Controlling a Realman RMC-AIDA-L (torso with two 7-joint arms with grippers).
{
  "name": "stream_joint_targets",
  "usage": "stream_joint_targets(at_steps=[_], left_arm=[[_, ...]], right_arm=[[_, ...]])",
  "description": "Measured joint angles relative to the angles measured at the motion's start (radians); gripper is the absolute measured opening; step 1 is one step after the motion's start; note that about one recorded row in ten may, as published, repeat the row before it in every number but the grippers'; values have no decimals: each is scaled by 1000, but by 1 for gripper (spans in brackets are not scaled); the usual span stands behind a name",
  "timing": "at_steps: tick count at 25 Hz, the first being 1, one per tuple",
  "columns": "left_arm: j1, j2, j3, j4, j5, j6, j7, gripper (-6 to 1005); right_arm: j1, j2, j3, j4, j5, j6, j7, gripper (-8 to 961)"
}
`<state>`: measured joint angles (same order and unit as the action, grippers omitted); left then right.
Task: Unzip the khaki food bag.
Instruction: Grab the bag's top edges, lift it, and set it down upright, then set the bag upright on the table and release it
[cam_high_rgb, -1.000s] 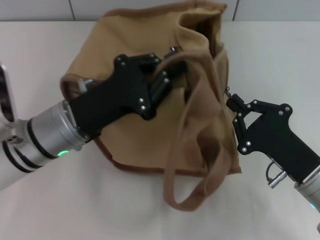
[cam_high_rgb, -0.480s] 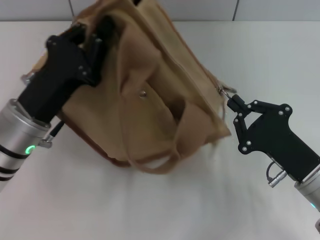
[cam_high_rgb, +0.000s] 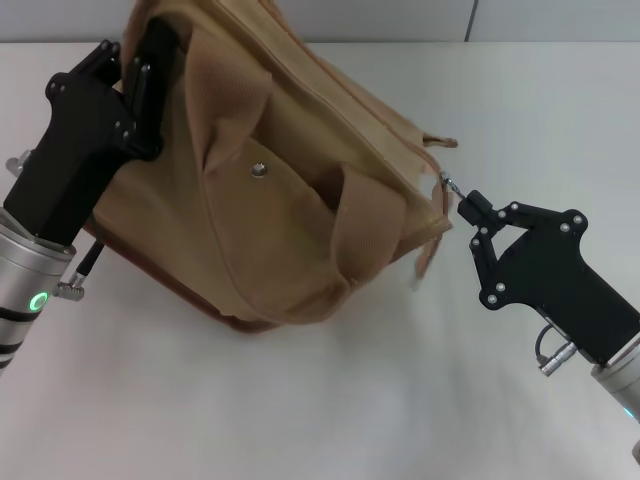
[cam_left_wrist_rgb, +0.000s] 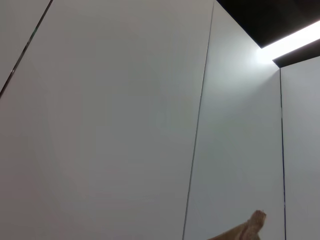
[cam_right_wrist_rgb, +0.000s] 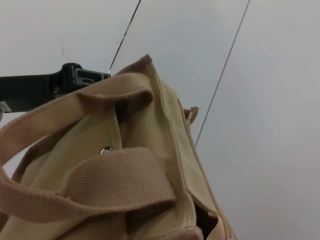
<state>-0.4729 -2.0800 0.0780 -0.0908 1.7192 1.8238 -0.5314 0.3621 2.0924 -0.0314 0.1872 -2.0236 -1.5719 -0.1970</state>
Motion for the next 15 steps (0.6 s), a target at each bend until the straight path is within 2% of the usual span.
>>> stream_joint_targets(at_steps=[8,15], left_arm=[[13,0,4,0,5,-16,5,120],[20,0,4,0,6,-20,5,121]], right_arm=[[-8,-3,35,-2,15,1,7,5],[13,-4,96,-22,21,40,10,234]])
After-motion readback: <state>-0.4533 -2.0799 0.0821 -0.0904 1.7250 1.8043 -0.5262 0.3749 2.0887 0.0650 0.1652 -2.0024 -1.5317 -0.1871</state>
